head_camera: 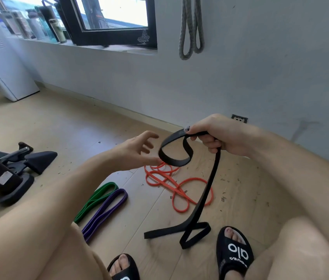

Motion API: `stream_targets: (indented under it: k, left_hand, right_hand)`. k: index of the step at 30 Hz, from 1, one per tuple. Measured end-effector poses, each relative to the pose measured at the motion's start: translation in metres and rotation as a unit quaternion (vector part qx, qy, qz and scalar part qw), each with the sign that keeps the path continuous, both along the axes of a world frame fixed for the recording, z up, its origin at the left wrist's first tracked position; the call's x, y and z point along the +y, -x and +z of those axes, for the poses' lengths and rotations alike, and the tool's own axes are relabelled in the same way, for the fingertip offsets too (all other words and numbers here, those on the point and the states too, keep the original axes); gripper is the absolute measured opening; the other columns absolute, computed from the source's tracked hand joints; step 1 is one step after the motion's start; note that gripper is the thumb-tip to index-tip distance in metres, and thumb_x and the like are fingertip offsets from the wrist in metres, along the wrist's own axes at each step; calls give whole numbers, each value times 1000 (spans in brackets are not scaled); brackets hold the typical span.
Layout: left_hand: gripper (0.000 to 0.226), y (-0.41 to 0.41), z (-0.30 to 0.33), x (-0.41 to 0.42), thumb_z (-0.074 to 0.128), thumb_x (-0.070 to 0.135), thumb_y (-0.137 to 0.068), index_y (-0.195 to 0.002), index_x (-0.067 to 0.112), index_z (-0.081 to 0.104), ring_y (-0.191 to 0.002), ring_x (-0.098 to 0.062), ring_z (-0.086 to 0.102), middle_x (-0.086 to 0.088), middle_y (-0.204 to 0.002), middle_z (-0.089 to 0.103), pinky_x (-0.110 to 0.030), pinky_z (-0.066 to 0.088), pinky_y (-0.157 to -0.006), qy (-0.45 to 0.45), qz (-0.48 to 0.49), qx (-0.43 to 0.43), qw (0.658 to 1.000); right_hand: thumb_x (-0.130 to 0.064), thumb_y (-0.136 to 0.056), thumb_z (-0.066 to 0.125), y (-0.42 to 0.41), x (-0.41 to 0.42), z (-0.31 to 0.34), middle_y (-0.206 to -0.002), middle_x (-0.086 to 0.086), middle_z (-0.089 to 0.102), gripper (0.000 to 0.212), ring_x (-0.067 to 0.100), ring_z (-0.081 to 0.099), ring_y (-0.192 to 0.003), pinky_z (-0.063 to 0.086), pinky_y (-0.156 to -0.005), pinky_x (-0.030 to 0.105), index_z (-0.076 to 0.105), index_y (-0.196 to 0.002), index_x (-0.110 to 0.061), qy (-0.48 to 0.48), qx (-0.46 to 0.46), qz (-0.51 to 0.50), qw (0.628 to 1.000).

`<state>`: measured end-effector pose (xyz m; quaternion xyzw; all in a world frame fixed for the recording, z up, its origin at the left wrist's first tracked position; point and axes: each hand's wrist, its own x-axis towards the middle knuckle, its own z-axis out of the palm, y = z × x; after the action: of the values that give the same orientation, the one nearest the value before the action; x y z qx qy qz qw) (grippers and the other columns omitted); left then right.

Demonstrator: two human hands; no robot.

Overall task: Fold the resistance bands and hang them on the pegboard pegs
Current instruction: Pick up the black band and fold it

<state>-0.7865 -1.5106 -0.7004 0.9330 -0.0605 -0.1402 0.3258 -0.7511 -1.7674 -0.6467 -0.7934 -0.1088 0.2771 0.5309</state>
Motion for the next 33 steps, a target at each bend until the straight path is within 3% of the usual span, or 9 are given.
stream_targets:
  k: [5, 10, 13, 16, 19, 23, 26, 30, 33]
  left_hand:
    - [53, 3, 11, -25, 71, 50, -86, -136, 36, 58, -129, -9, 58, 15, -133, 64, -42, 45, -114, 100, -101, -90, 986]
    - [22, 7, 19, -28, 72, 41, -89, -106, 26, 69, -93, -21, 71, 2, -97, 74, -54, 55, -91, 115, -83, -109, 984]
    - [8, 7, 21, -26, 68, 25, -98, -105, 23, 67, -89, -13, 74, 4, -92, 73, -48, 58, -92, 113, -79, -117, 983]
    - [6, 11, 27, -29, 64, 22, -101, -105, 18, 62, -86, -12, 75, 2, -89, 71, -44, 59, -91, 116, -69, -132, 982]
    - [7, 12, 31, -29, 62, 26, -102, -105, 20, 59, -83, -13, 74, 2, -87, 69, -39, 60, -86, 121, -42, -159, 979]
    - [4, 8, 32, -19, 58, 31, -103, -100, 29, 57, -72, -6, 62, 10, -84, 59, -23, 51, -69, 101, -4, -198, 975]
    - [9, 1, 29, -2, 58, 31, -104, -98, 25, 59, -63, -7, 48, 12, -74, 53, -28, 42, -65, 107, 34, -224, 968]
    - [11, -5, 9, 27, 59, 29, -103, -97, 22, 65, -65, -10, 60, 2, -78, 64, -48, 56, -73, 71, 35, -84, 993]
    - [9, -1, -4, 33, 61, 30, -102, -101, 23, 66, -87, -17, 72, 1, -91, 74, -44, 57, -92, -7, -18, 62, 998]
  right_hand:
    - [-29, -98, 65, 5, 14, -4, -57, 1, 41, 24, 14, 34, -48, 33, -50, 27, 67, -90, -6, 42, -9, 97, 994]
    - [-14, -88, 73, 5, 17, -6, -67, 3, 53, 12, 14, 47, -56, 43, -57, 27, 69, -98, -7, 49, 2, 131, 990]
    - [-2, -84, 75, 4, 15, -9, -78, 8, 62, 17, 15, 56, -60, 50, -59, 29, 67, -99, -5, 63, -33, 133, 989]
    - [0, -84, 73, 0, 9, -15, -87, 11, 67, 17, 17, 68, -71, 58, -70, 28, 65, -98, -3, 103, -89, 143, 980]
    - [-14, -85, 75, -5, 4, -23, -88, 5, 71, 10, 15, 70, -84, 52, -79, 29, 67, -91, -14, 159, -133, 159, 965]
    - [-18, -83, 78, -8, -6, -32, -89, -5, 68, 18, 10, 65, -85, 46, -76, 26, 63, -89, -27, 193, -142, 149, 959]
    - [-18, -86, 76, -12, -18, -41, -92, -3, 71, 16, 15, 68, -88, 51, -76, 28, 63, -94, -24, 248, -142, 137, 948]
    - [-11, -86, 72, -16, -26, -37, -84, 2, 76, 10, 13, 73, -81, 53, -80, 32, 66, -92, -17, 212, -152, 78, 962]
    - [-6, -84, 74, -13, -20, -25, -83, 4, 72, 18, 11, 68, -68, 54, -70, 30, 66, -97, -15, 148, -172, 38, 973]
